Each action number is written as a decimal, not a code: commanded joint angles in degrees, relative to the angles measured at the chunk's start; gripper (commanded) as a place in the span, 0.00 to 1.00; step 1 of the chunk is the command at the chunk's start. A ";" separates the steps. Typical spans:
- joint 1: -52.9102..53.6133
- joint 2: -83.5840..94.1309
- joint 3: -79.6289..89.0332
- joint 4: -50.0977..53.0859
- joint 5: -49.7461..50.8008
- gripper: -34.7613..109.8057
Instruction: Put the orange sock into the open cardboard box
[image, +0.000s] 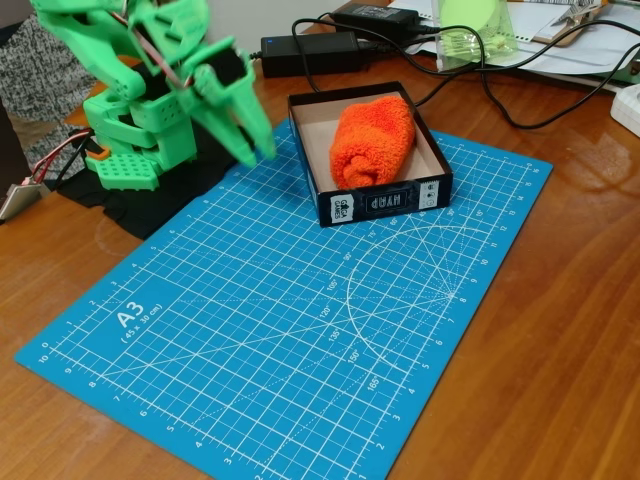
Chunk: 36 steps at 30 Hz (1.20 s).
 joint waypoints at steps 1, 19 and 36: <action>1.76 6.77 6.68 -1.05 4.04 0.33; -1.93 18.19 13.80 1.05 -0.70 0.24; -3.16 18.19 13.89 0.97 -1.49 0.24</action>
